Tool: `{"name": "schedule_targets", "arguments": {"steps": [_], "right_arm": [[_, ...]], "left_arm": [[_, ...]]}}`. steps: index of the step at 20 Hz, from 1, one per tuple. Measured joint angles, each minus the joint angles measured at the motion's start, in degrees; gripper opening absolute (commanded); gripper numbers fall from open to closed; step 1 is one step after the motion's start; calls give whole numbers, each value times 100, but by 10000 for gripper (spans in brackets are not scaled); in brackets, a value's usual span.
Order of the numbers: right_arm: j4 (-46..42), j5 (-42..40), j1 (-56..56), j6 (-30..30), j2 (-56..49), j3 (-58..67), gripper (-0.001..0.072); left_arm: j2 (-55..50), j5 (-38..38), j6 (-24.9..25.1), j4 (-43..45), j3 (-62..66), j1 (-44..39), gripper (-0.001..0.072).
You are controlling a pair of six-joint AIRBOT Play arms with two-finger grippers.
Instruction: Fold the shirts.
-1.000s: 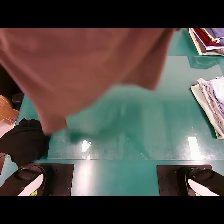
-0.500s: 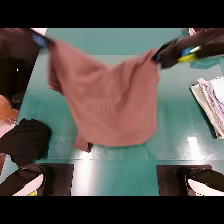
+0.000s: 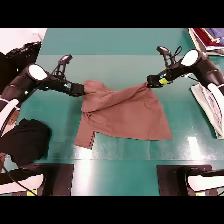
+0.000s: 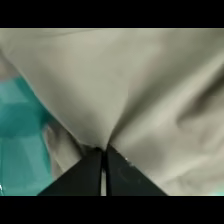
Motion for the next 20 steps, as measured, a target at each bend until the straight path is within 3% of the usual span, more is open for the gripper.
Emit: {"name": "schedule_targets", "arguments": {"steps": [2, 3, 4, 5, 10, 18, 20], "right_arm": [[166, -122, -50, 2, -146, -26, 20], [219, -177, -66, 2, -184, -31, 72], [280, -247, -74, 2, -216, -37, 227], [317, -275, -79, 2, -240, -42, 338], [483, -160, -129, 2, -240, 125, 345], [496, 909, -704, -229, 774, 208, 345], [492, 1088, -951, -291, 1128, -46, 345]], "left_arm": [[-125, 254, 24, -63, -48, 2, 30], [-166, 332, 37, -98, -59, 2, 249], [-192, 411, 46, -138, -57, 2, 552], [-214, 448, 50, -168, -46, 2, 670], [-251, 348, 52, -186, 313, 39, 670], [-393, -337, -321, -50, 820, 542, 669], [-455, -678, -350, -4, 739, 706, 542]]}}
